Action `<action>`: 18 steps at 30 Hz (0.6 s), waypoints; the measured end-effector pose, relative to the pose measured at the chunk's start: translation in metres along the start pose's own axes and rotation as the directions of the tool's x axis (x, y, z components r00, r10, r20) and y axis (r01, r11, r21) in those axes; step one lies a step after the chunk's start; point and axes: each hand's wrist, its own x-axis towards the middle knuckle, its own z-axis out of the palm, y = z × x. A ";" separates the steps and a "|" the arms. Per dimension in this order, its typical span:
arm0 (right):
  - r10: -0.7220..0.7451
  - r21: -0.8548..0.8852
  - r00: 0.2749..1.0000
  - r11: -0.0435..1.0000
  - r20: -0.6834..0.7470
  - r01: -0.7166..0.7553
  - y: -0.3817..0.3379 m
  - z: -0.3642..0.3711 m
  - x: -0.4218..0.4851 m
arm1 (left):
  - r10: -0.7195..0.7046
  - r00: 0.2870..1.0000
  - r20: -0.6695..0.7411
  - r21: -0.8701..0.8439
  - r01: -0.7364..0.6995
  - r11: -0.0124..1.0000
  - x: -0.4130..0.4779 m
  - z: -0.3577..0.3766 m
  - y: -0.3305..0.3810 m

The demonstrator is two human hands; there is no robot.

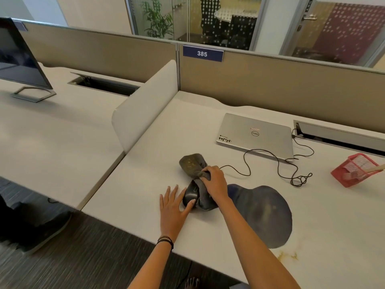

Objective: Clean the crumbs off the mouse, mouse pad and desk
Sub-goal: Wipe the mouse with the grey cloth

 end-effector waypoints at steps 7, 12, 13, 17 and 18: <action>0.086 0.239 0.988 0.970 -0.130 -0.053 0.017 -0.041 -0.013 | -0.016 1.000 -0.004 -0.043 0.016 0.999 0.000 -0.002 0.001; 0.116 0.319 0.967 0.947 -0.229 -0.038 0.025 -0.070 -0.033 | 0.021 0.999 -0.043 -0.139 -0.027 0.990 0.010 -0.011 0.030; 0.118 0.318 0.961 0.947 -0.249 -0.034 0.025 -0.075 -0.037 | 0.053 0.997 -0.060 -0.172 -0.063 0.983 0.014 -0.013 0.040; 0.149 0.359 0.959 0.932 -0.242 -0.054 0.024 -0.095 -0.048 | 0.178 0.972 -0.154 -0.335 -0.221 0.916 0.028 -0.025 0.091; 0.160 0.382 0.959 0.922 -0.235 -0.060 0.024 -0.100 -0.050 | 0.201 0.961 -0.188 -0.364 -0.258 0.895 0.029 -0.027 0.105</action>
